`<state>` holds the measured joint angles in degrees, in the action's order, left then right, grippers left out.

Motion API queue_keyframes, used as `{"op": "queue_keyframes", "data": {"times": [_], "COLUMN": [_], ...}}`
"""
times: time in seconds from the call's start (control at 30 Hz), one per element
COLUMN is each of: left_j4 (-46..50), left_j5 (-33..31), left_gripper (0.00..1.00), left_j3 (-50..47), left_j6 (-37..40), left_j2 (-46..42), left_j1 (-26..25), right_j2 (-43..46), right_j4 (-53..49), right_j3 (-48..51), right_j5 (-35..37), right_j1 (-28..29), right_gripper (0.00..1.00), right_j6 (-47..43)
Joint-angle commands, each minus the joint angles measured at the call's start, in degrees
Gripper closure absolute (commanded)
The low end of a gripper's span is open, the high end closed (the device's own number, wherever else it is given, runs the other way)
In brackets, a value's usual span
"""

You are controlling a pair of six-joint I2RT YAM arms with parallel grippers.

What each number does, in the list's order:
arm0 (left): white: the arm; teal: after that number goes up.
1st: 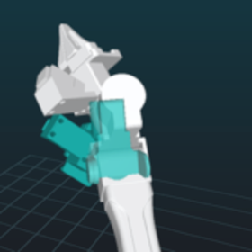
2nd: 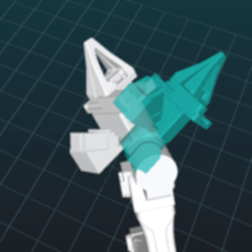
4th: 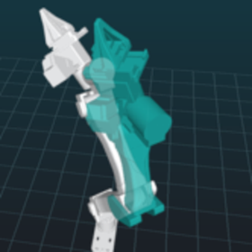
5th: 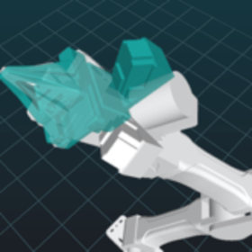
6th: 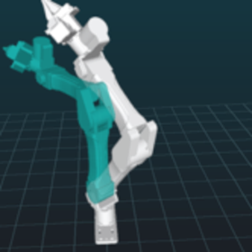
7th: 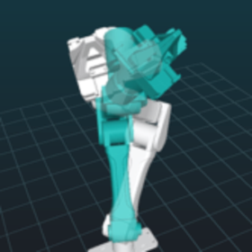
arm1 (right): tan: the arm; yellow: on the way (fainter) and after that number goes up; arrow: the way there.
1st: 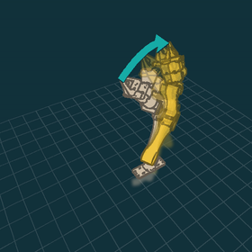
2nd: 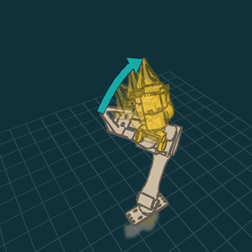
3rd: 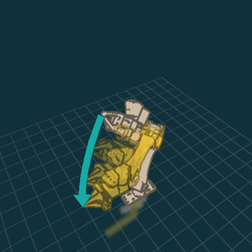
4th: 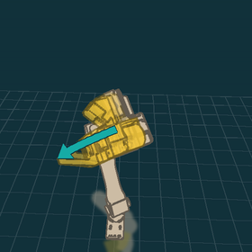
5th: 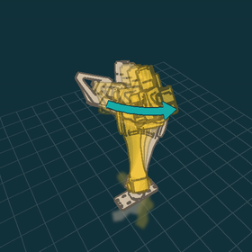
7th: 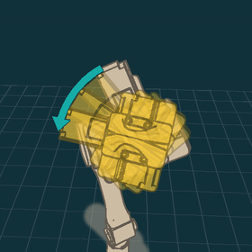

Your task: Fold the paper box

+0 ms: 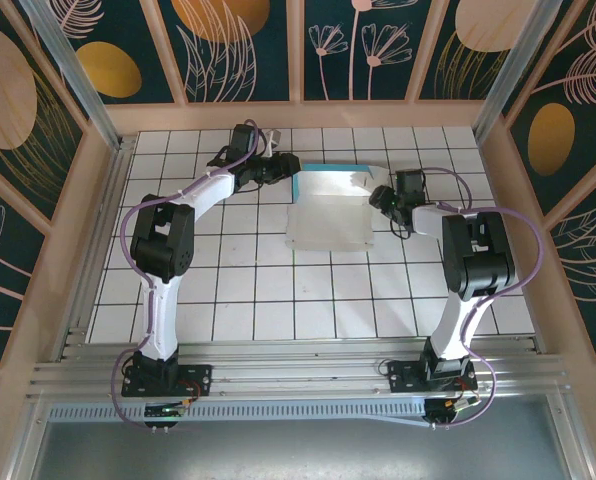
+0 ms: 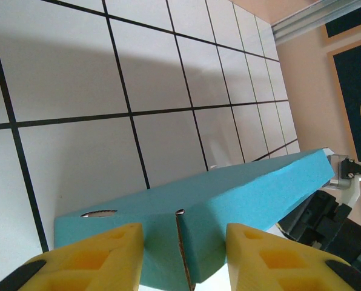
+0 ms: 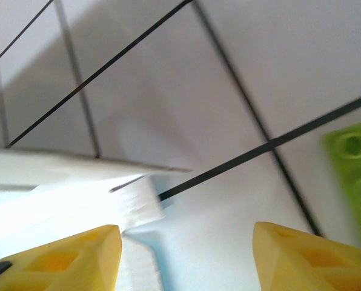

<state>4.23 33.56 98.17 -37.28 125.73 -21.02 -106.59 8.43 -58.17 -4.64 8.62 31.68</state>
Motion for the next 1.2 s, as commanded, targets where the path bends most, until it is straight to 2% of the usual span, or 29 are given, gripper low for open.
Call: {"op": "queue_keyframes", "data": {"times": [0.0,0.07,0.2,0.47,0.77,1.17], "left_j4": [1.7,1.7,1.7,1.6,1.5,0.8], "left_j5": [-0.7,-0.8,-0.7,-0.6,-0.4,0.2], "left_gripper": [0.6,0.6,0.6,0.6,0.6,0.6], "left_j3": [0.7,0.6,0.7,0.7,0.8,0.2], "left_j6": [0.5,0.5,0.4,0.1,0.4,-0.2], "left_j2": [-0.3,-0.2,-0.2,-0.2,-0.4,-0.1], "left_j1": [-0.3,-0.4,-0.3,-0.3,-0.3,-0.4], "right_j2": [1.9,1.3,-1.1,-6.7,-8.3,-10.8], "right_j4": [2.4,3.6,4.6,7.4,6.9,10.9], "right_j3": [-0.1,-0.1,-1.1,-5.1,-6.2,-6.1], "right_j5": [-8.2,-8.8,-5.7,-4.9,-2.3,-8.1], "right_j1": [0.8,0.9,0.9,1.0,1.4,2.1], "right_gripper": [0.47,0.5,0.51,0.51,0.49,0.5], "right_j6": [-0.8,1.5,3.4,3.3,1.2,2.2]}}
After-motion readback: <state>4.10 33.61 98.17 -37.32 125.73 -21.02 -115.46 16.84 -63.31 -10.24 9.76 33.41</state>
